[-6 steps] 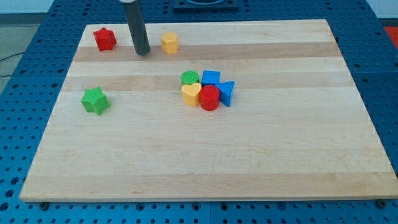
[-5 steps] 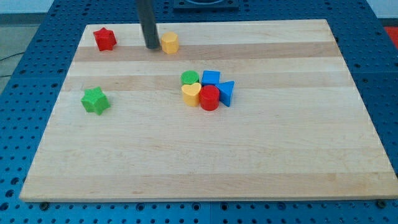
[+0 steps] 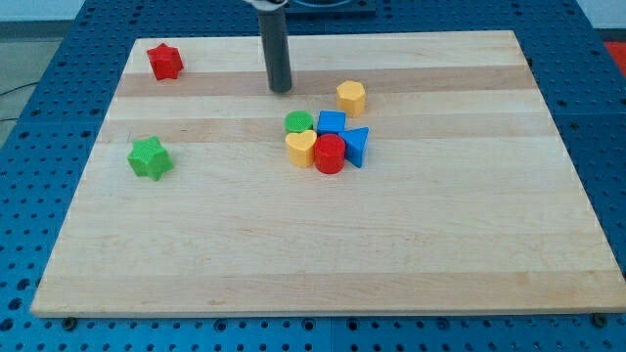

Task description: Push the yellow hexagon into the blue cube

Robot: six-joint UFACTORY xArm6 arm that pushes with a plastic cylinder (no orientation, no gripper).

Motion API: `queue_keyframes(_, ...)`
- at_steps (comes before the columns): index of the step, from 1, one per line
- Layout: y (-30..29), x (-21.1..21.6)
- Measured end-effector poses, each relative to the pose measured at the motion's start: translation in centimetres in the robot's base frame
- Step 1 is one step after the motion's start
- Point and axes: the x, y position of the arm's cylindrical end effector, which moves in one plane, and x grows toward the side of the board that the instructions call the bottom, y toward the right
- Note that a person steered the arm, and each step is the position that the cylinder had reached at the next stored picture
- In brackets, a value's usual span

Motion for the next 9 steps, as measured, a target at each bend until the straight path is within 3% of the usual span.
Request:
queue_keyframes(1,7.3,-0.9)
queue_keyframes(2,1.9,3.5)
queue_keyframes(4,-10.6,2.4)
queue_keyframes(5,-8.6,3.3)
queue_keyframes(6,-3.6,-2.8)
queue_keyframes(7,8.2,-0.9)
queue_keyframes(8,9.0,4.6)
queue_keyframes(9,4.1,9.3)
